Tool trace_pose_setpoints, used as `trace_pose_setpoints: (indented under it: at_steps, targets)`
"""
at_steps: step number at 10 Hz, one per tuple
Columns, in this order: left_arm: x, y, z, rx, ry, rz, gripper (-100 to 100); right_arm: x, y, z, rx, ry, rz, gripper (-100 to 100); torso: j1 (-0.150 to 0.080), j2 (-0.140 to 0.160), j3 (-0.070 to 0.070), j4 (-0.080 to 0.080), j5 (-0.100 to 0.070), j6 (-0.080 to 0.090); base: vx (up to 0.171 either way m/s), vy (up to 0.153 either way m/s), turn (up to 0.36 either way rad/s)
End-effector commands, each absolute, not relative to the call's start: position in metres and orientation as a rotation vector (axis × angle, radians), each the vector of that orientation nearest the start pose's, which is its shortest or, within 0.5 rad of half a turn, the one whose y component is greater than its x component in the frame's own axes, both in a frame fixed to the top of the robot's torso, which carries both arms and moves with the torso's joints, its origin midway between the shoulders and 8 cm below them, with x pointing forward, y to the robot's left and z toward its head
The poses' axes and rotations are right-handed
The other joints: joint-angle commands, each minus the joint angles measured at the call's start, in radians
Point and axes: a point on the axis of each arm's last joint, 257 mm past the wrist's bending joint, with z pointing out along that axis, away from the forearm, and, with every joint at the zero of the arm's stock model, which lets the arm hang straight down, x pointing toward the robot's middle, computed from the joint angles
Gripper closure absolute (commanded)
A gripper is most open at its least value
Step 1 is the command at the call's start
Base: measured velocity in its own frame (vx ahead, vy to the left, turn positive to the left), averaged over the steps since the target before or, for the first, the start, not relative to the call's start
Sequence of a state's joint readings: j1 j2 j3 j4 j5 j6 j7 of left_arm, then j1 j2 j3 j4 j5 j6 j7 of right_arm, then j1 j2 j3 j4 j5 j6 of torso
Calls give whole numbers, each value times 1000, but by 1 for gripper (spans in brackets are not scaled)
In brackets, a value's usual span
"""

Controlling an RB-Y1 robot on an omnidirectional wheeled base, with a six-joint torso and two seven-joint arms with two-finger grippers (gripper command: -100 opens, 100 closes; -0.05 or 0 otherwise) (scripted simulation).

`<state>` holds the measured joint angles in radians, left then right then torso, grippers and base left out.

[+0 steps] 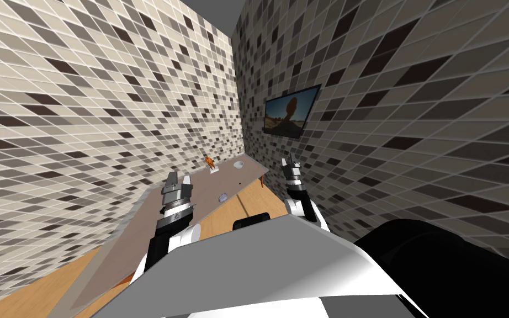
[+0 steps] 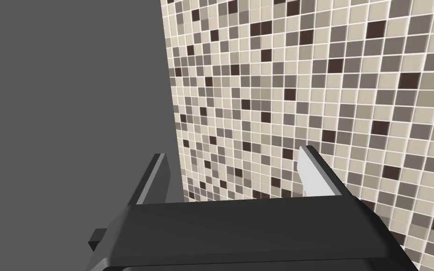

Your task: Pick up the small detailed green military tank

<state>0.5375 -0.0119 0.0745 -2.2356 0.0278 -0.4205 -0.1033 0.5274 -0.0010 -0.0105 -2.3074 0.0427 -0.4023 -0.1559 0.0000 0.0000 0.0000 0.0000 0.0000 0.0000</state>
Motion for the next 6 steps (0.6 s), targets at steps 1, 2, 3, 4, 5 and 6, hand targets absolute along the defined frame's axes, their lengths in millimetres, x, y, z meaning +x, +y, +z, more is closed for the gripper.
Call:
trace_pose_setpoints:
  at_steps: [1, 2, 3, 4, 5, 6]
  targets:
    - [357, 319, -28, -752, 747, -1099, -100, 352, -284, 9, 773, 654, 1373, 0, 0, 0, 0, 0, 0, 0, 5, -5, -19]
    - [361, 320, -33, -752, 771, -1099, -100, 352, -284, 9, 773, 654, 1373, 0, 0, 0, 0, 0, 0, 0, 10, -7, -43]
    - [366, 322, -40, -758, 797, -1098, -100, 352, -284, 9, 773, 654, 1373, 0, 0, -1, 0, 0, 0, 0, 16, -11, -51]
    - [371, 325, -49, -770, 823, -1096, -100, 352, -284, 9, 773, 654, 1373, 0, 0, -1, -1, 0, 0, 0, 22, -16, -62]
    - [377, 329, -59, -789, 847, -1094, -100, 352, -284, 9, 773, 654, 1373, 0, -1, -1, -1, 0, 0, 0, 30, -16, -79]
    - [383, 334, -70, -815, 870, -1090, -100, 352, -284, 9, 773, 654, 1373, 0, -1, -2, -1, 0, 0, 0, 32, -17, -83]
